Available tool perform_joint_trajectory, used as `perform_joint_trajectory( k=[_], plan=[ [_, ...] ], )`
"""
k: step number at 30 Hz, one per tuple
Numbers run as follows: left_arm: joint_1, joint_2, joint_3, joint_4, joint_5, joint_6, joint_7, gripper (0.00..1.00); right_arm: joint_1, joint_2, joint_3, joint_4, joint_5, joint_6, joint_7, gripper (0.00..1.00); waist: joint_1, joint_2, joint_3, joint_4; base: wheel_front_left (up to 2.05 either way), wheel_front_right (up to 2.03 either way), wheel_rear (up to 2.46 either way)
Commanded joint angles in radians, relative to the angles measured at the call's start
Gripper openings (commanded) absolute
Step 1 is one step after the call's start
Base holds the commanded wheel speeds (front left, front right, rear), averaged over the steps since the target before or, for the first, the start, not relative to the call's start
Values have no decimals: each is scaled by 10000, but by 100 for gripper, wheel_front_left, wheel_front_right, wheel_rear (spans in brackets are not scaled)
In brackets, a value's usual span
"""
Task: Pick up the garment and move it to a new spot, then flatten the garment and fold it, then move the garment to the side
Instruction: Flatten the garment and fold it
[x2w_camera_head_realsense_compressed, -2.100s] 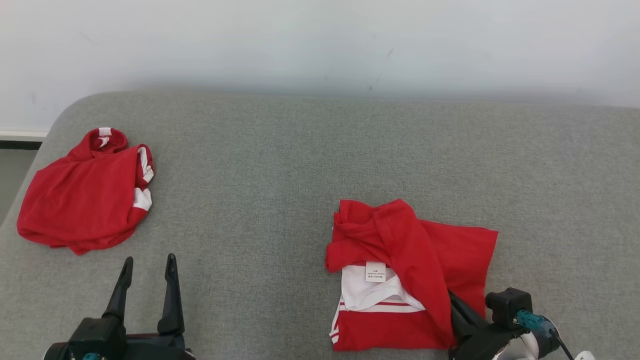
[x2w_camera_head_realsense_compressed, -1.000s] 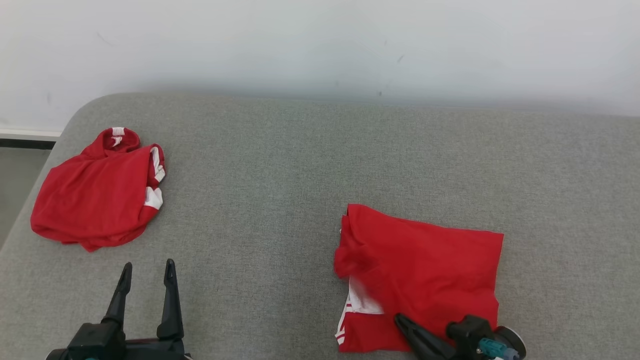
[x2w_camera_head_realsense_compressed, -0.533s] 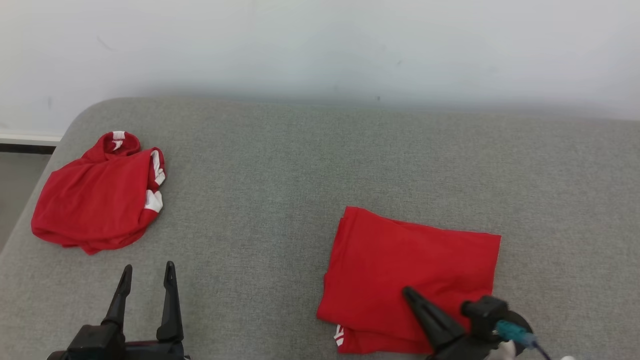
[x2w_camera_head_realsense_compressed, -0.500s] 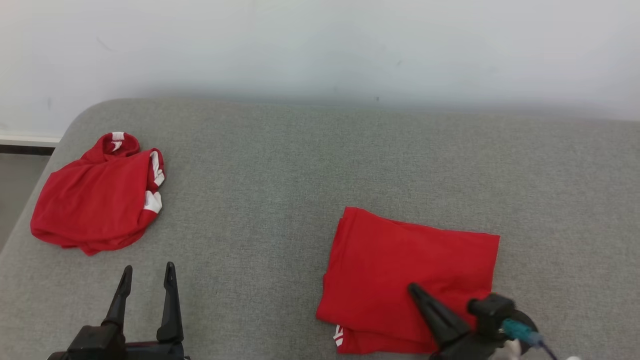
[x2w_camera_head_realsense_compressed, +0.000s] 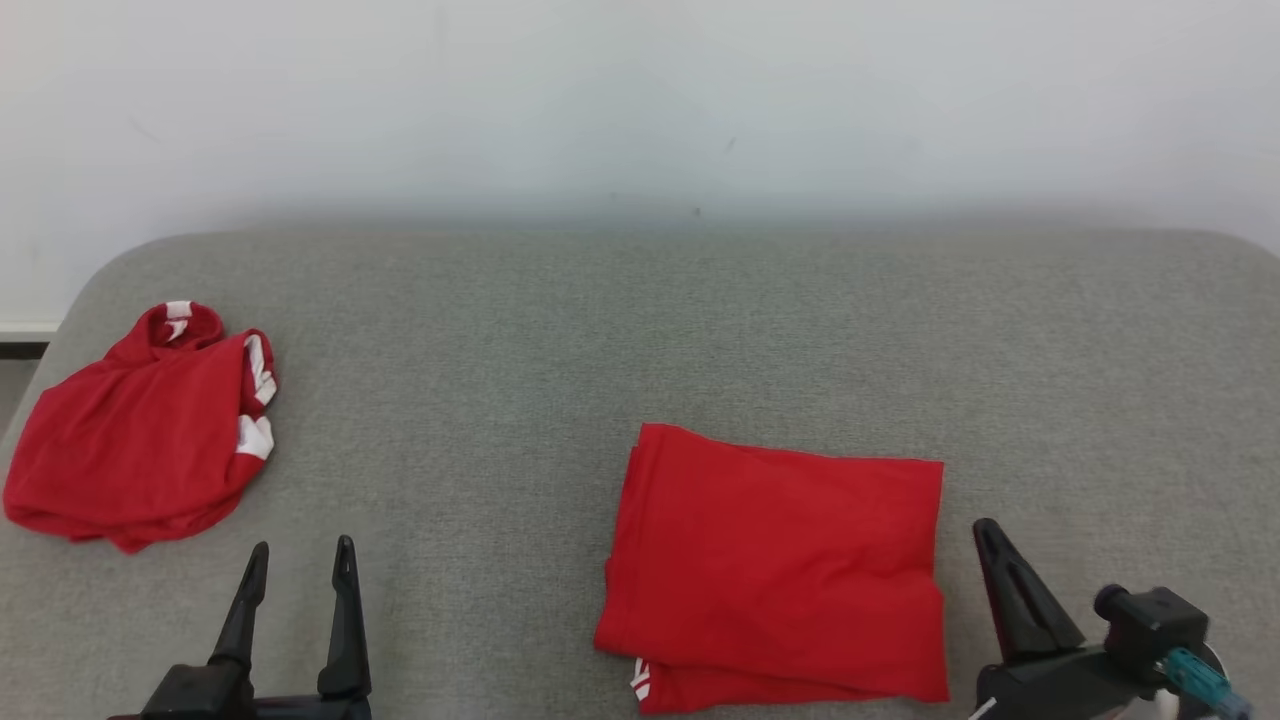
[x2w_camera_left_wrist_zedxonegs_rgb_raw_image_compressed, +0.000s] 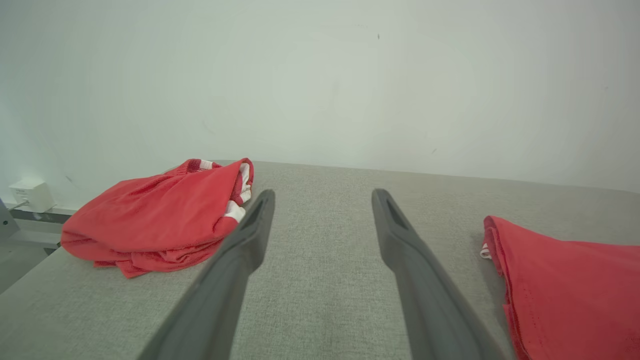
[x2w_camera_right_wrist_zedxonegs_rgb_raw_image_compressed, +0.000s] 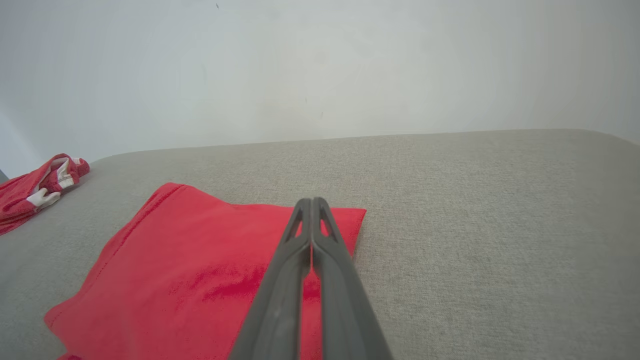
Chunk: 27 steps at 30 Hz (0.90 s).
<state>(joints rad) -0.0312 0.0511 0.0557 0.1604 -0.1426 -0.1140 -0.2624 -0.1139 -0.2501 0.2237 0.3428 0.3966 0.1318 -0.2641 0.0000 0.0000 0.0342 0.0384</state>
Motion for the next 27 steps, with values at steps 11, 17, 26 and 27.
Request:
perform_joint_trajectory(
  k=[11,17,26,27],
  plan=[
    [238,15,35,-95,476,-46,-35,100,995,556,-1167,-908,-628,-25,0,0,0,0,-126,-579,0,0,0],
    [402,10,4,-217,610,-71,-35,100,1282,772,-1518,-1292,-867,-25,0,100,0,0,-206,-704,0,0,0],
    [757,137,-55,-487,824,-74,-35,100,1658,1016,-1968,-1633,-1082,-25,0,100,0,0,-298,-668,0,0,0],
    [784,141,-43,-503,849,-72,-35,100,1695,1048,-2022,-1662,-1083,-25,0,100,0,0,-307,-654,0,0,0]
  ],
)
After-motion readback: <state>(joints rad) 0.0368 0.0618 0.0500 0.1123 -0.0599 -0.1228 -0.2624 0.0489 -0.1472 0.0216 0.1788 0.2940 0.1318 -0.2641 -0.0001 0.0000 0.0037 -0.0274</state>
